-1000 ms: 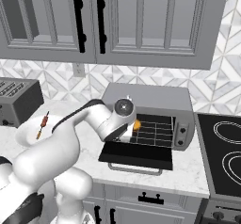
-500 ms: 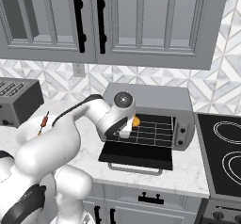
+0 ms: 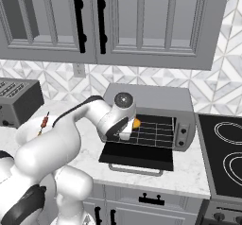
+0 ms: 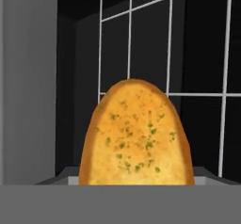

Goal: Pick up the kebab skewer and baguette bread, and place them inside the toaster oven. Close the toaster oven door and start by setting the timer.

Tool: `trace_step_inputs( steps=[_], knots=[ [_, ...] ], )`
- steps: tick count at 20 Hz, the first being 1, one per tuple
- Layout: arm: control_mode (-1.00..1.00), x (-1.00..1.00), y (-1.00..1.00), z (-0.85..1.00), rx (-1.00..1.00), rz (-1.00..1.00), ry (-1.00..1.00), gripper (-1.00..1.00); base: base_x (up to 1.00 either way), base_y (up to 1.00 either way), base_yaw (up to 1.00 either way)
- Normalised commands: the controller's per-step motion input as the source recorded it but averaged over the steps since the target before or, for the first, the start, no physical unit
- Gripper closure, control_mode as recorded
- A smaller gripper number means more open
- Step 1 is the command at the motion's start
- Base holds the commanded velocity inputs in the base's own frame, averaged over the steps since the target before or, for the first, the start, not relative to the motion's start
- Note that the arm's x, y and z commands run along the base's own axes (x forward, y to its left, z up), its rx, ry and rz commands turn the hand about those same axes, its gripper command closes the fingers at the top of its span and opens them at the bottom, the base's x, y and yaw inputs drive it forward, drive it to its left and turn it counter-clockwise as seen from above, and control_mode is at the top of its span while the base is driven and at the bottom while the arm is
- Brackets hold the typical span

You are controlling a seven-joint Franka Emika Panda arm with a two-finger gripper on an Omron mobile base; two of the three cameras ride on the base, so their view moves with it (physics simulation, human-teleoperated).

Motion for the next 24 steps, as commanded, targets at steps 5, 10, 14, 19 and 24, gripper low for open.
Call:
trace_step_inputs(
  steps=[5,10,14,19,24],
  knots=[
    [-1.0,0.0,0.0,0.0,0.0,0.0,0.0,-1.0,0.0,0.0,0.0],
    [-1.0,0.0,0.0,0.0,0.0,0.0,0.01,-1.0,0.0,0.0,0.0],
    [-1.0,-0.02,-0.02,0.03,0.0,0.0,0.02,-1.0,0.0,0.0,0.0],
    [-1.0,-0.23,-0.09,0.21,0.0,0.0,0.01,-1.0,0.0,0.0,0.0],
    [-1.0,-0.35,0.11,0.38,-0.03,0.03,0.01,-1.0,0.0,0.0,0.0]
  ],
)
